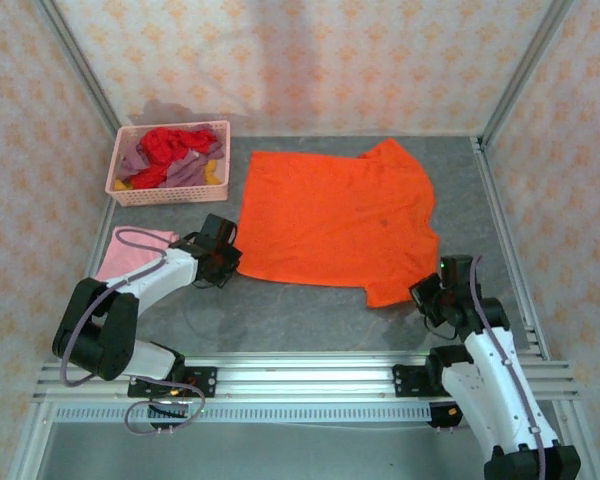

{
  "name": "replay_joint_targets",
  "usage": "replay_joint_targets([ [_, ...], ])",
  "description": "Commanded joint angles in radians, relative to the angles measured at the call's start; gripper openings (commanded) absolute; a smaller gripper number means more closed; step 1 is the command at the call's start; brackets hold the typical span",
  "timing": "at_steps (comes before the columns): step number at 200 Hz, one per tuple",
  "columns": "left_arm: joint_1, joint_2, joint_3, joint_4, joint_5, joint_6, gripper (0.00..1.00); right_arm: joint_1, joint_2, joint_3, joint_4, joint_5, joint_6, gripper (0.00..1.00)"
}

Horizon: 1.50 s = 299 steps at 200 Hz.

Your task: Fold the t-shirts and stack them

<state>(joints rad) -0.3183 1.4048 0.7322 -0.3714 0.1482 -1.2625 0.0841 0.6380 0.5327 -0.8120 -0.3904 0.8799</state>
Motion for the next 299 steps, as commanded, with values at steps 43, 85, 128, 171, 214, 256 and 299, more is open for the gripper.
replay_joint_targets([
  [43, 0.039, 0.036, 0.094, -0.079, -0.022, 0.035, 0.00, -0.002, 0.176, 0.150, 0.126, 0.062, -0.037, 0.00],
  [85, 0.048, 0.095, 0.180, -0.112, -0.021, 0.053, 0.00, -0.010, 0.272, 0.189, 0.208, 0.065, -0.036, 0.00],
  [128, 0.065, 0.149, 0.239, -0.127, -0.021, 0.057, 0.00, -0.013, 0.373, 0.217, 0.290, 0.083, -0.047, 0.00],
  [171, 0.082, 0.183, 0.304, -0.151, -0.028, 0.066, 0.00, -0.023, 0.468, 0.288, 0.299, 0.098, -0.090, 0.00],
  [214, 0.091, 0.223, 0.366, -0.167, -0.025, 0.061, 0.00, -0.033, 0.510, 0.348, 0.319, 0.104, -0.106, 0.00],
  [256, 0.093, 0.267, 0.425, -0.181, -0.020, 0.077, 0.00, -0.038, 0.594, 0.411, 0.343, 0.097, -0.131, 0.00],
  [299, 0.100, 0.306, 0.479, -0.194, -0.027, 0.087, 0.00, -0.064, 0.662, 0.476, 0.369, 0.096, -0.150, 0.00],
])
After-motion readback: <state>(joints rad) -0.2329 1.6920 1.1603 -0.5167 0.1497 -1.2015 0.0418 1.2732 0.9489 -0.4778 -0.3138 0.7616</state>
